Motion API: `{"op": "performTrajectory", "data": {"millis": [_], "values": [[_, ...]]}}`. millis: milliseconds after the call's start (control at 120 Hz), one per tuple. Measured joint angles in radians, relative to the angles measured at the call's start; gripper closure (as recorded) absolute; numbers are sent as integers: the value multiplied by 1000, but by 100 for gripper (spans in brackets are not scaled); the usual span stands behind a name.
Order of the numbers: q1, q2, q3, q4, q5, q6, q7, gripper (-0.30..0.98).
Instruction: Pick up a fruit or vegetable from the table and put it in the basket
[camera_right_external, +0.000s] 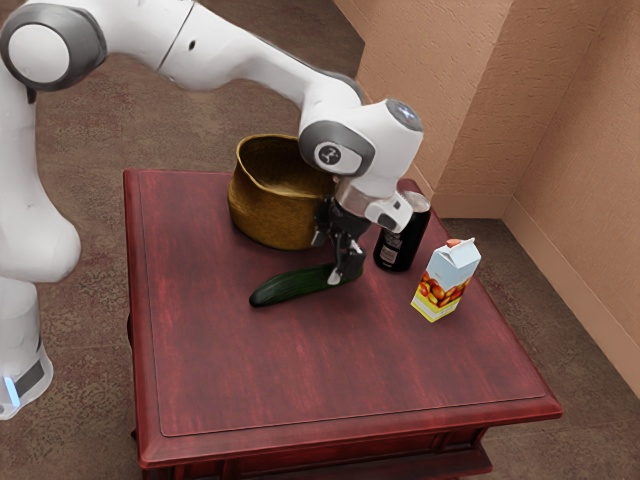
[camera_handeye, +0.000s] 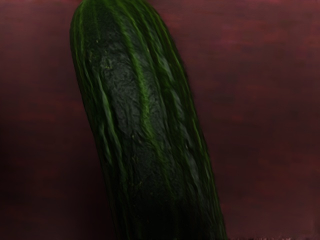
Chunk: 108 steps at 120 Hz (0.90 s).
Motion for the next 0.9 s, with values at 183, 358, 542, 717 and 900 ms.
{"op": "performTrajectory", "data": {"millis": [183,358,542,717,900], "values": [[-14,-1,2,-18,6,22,8,1],[-15,-11,5,-33,9,43,15,2],[-62,-31,68,-35,13,54,19,2],[-69,-44,75,-35,14,59,22,6],[-68,-47,77,-35,14,60,23,21]]}}
